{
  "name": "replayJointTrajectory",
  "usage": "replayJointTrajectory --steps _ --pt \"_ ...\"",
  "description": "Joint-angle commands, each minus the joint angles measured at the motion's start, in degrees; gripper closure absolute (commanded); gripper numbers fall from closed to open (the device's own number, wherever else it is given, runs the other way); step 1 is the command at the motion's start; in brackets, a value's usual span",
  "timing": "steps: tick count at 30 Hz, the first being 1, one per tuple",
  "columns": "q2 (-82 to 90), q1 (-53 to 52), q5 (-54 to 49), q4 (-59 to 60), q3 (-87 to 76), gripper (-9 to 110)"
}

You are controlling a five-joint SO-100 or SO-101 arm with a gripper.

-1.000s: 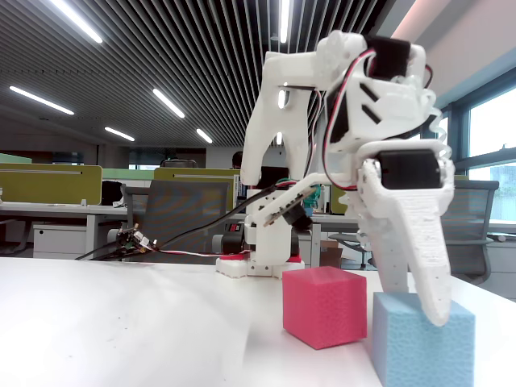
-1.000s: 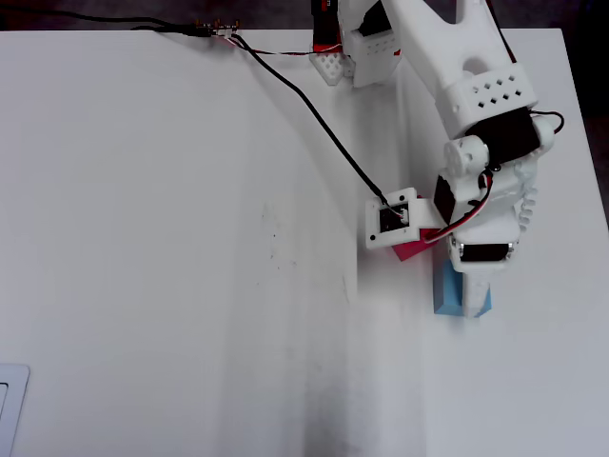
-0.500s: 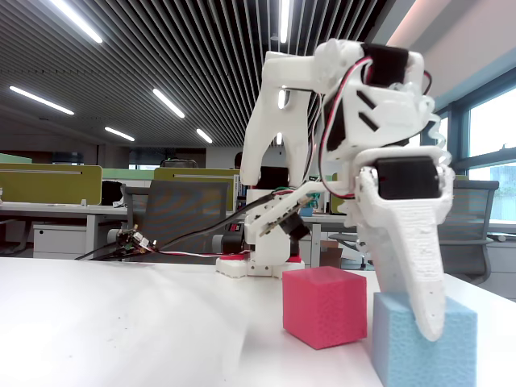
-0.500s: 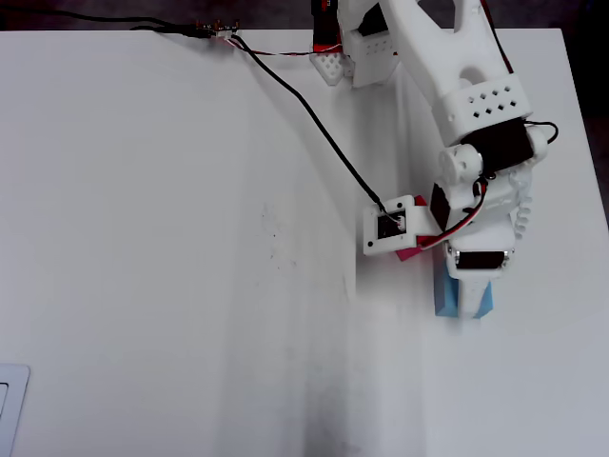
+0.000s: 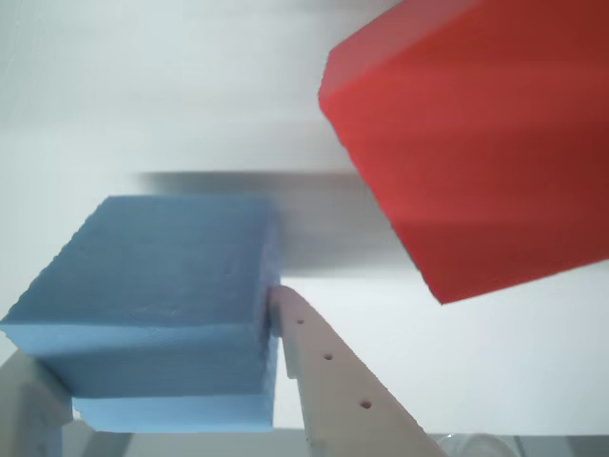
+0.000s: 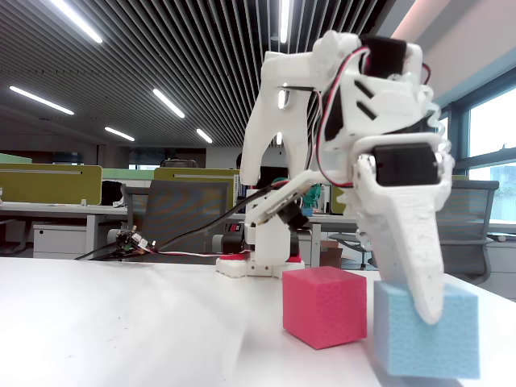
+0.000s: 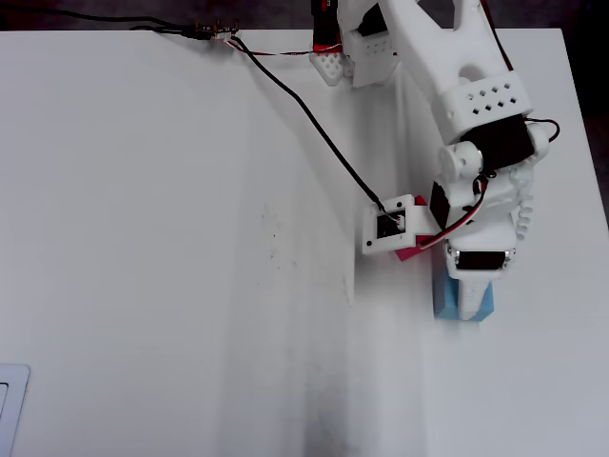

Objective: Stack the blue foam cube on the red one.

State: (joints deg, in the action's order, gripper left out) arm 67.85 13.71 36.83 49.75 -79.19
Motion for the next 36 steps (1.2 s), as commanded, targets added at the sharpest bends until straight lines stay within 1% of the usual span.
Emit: replayJointTrajectory --steps 1,11,21,29,36 --pt "6.4 0.0 0.1 0.5 3.3 79" --pt "16.4 0.7 0.1 6.2 1.3 78" --pt "29.8 1.1 0.1 15.7 -6.6 78" --pt "41.0 -0.4 -0.6 16.8 -16.2 77" --pt "47.8 -3.9 -1.0 16.3 -23.8 77"
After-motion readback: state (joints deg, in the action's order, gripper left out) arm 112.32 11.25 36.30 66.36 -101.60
